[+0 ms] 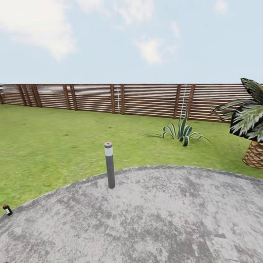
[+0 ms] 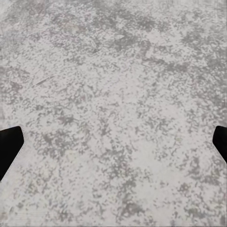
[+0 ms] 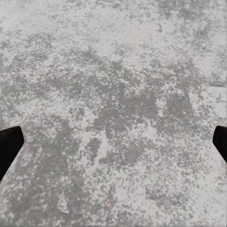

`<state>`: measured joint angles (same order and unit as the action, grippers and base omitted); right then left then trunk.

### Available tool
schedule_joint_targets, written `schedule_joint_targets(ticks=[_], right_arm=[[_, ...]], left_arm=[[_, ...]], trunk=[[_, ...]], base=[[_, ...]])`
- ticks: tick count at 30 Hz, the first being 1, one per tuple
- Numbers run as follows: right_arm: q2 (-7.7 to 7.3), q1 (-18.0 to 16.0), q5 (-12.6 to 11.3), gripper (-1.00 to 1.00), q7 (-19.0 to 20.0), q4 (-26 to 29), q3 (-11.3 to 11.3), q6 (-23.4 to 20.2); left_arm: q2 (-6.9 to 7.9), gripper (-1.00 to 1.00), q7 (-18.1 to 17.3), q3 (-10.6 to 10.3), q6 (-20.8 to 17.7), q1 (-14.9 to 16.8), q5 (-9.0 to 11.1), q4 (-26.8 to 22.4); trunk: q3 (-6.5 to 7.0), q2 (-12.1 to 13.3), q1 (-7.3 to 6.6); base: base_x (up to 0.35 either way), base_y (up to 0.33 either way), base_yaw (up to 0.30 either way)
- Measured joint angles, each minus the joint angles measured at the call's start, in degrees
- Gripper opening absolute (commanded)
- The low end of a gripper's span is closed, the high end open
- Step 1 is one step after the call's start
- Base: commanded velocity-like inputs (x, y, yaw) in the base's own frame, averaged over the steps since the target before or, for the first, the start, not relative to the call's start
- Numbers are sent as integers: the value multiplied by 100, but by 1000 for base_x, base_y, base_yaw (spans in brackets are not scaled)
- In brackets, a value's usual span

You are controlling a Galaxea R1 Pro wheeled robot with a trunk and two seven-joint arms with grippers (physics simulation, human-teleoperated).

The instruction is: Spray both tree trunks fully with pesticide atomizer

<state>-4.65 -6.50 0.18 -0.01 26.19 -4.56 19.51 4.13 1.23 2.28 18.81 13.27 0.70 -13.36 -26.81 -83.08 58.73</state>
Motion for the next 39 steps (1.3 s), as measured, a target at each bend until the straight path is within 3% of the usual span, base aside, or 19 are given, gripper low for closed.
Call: schedule_joint_targets(ticks=[9, 24, 39], right_arm=[[0, 0, 0, 100, -3, 0, 4, 0], [0, 0, 0, 100, -8, 0, 6, 0], [0, 0, 0, 100, -4, 0, 4, 0]], left_arm=[[0, 100, 0, 0, 0, 0, 0, 0], [-8, 100, 0, 0, 0, 0, 0, -2], [-9, 100, 0, 0, -7, 0, 0, -1]], trunk=[[0, 0, 0], [0, 0, 0], [0, 0, 0]], base=[[297, 0, 278], [49, 0, 278], [316, 0, 278]])
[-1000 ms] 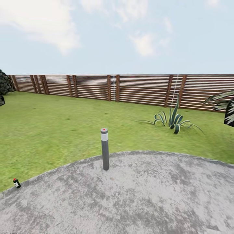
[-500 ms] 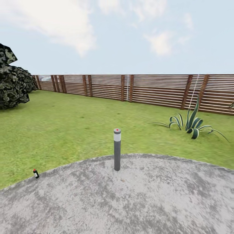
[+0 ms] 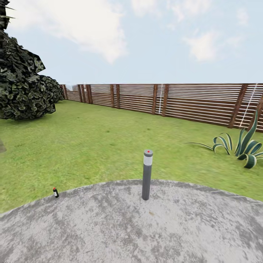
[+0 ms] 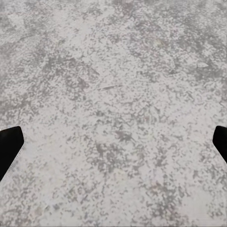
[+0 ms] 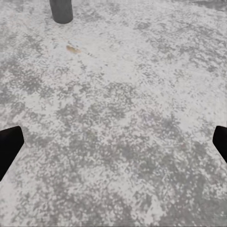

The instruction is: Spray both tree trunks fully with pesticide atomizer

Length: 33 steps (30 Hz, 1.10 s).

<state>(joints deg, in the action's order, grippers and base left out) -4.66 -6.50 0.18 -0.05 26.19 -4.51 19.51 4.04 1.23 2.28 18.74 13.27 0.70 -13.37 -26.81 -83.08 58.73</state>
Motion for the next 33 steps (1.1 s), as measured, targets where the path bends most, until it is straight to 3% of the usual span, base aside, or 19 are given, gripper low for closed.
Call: schedule_joint_targets(ticks=[33], right_arm=[[0, 0, 0, 100, 10, 0, -2, 0]], left_arm=[[0, 100, -4, 132, 9, 0, 0, -5]], trunk=[[0, 0, 0]], base=[[338, 46, 278]])
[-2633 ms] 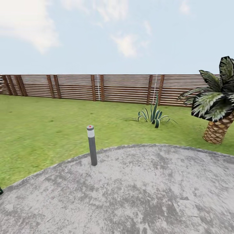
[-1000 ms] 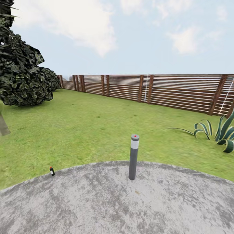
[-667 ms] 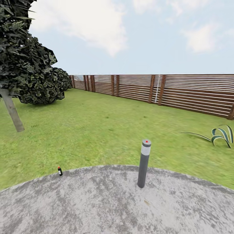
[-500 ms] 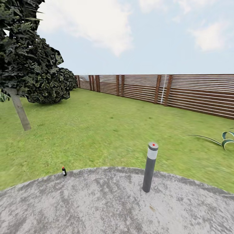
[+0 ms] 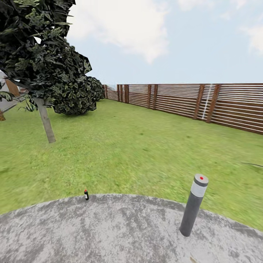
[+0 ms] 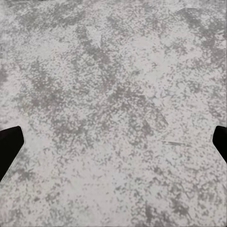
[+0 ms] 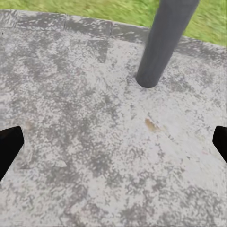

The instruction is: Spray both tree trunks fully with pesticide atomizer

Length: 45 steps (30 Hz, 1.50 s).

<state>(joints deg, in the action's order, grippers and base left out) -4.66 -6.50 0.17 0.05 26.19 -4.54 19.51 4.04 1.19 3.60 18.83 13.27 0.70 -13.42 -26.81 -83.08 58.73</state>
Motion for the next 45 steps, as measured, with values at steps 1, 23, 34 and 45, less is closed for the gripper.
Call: schedule_joint_targets(ticks=[1, 23, 34, 45], right_arm=[[0, 0, 0, 100, -3, 0, 1, 0], [0, 0, 0, 100, 4, 0, -3, 0], [8, 0, -17, 100, 21, 16, -3, 0], [9, 0, -16, 100, 18, 9, -3, 0]], left_arm=[[0, 100, -1, 0, 0, 0, 0, -1], [0, 100, 0, 0, 5, 0, 0, 2], [0, 100, 1, 2, -1, 0, 0, -2], [0, 100, 2, 1, -2, 0, 0, 1]], trunk=[[0, 0, 0], [0, 0, 0], [0, 0, 0], [0, 0, 0]], base=[[338, 78, 278], [338, 79, 36], [319, 142, 0], [295, 188, 0]])
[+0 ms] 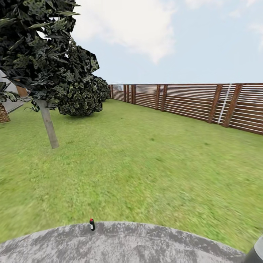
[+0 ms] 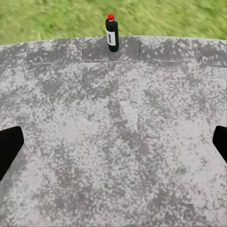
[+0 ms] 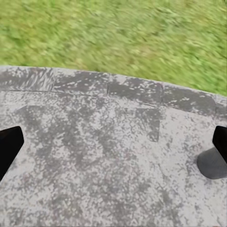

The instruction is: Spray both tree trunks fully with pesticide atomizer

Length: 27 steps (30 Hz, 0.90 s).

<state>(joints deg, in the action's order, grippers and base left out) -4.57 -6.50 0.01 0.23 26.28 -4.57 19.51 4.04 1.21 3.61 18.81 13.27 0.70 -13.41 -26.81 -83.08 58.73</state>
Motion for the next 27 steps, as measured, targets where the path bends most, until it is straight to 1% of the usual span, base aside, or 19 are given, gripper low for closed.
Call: schedule_joint_targets(ticks=[10, 15, 18, 24, 27], right_arm=[[0, 0, 1, 100, 3, 0, 0, 0], [0, 0, -1, 100, 4, 0, 0, 0], [0, 0, -1, 100, 2, 0, 1, 0], [0, 0, -1, 100, -5, 0, 0, 0], [0, 0, -1, 100, -5, 0, 0, 0]], left_arm=[[0, 100, -1, 0, 0, 0, 0, 0], [0, 100, -6, -1, 8, 0, -1, 1], [0, 100, -6, -1, 9, 0, -7, 2], [0, 100, -6, -1, 9, 0, -5, -1], [0, 100, -6, -1, 9, 0, -2, -3]], trunk=[[0, 0, 0], [0, 0, 0], [0, 0, 0], [0, 0, 0], [0, 0, 0]], base=[[284, 196, 0], [284, 42, 0], [287, -58, 0], [67, -4, 16], [9, -1, 174]])
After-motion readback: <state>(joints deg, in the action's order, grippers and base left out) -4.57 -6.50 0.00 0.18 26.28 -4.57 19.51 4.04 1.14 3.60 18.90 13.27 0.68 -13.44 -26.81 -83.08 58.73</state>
